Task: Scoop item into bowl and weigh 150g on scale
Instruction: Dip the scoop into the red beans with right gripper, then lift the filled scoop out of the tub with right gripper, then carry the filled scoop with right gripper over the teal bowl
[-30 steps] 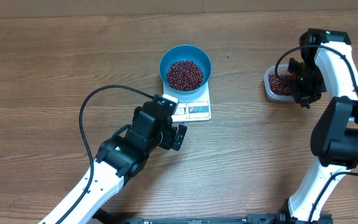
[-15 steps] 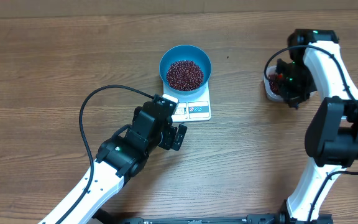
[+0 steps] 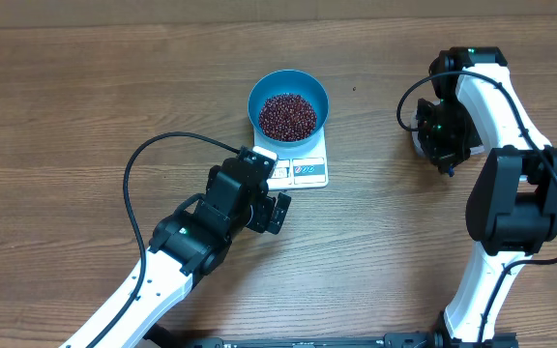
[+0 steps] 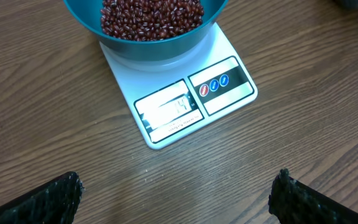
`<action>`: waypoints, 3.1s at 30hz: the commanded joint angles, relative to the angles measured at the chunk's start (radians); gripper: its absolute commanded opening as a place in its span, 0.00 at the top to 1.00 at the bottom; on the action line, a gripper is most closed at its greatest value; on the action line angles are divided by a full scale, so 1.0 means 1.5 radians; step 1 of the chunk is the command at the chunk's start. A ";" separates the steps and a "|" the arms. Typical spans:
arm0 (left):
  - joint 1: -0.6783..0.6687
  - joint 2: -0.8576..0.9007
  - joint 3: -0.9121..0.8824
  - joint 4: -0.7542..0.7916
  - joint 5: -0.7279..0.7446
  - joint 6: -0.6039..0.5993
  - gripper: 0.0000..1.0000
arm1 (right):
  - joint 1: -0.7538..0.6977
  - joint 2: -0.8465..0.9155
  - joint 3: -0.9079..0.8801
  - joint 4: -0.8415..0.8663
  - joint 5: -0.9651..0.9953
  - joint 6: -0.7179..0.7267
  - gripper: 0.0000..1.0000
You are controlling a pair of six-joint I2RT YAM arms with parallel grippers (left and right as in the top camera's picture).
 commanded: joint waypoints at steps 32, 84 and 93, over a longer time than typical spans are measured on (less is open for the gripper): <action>0.004 0.003 0.004 0.000 -0.008 0.008 0.00 | -0.160 0.032 0.040 -0.078 -0.546 -0.283 0.96; 0.004 0.003 0.004 0.000 -0.008 0.008 0.00 | -0.005 -0.078 0.103 0.000 -0.521 -0.348 0.96; 0.004 0.003 0.004 0.000 -0.008 0.008 0.00 | 0.141 -0.078 0.145 0.134 -0.337 -0.173 0.96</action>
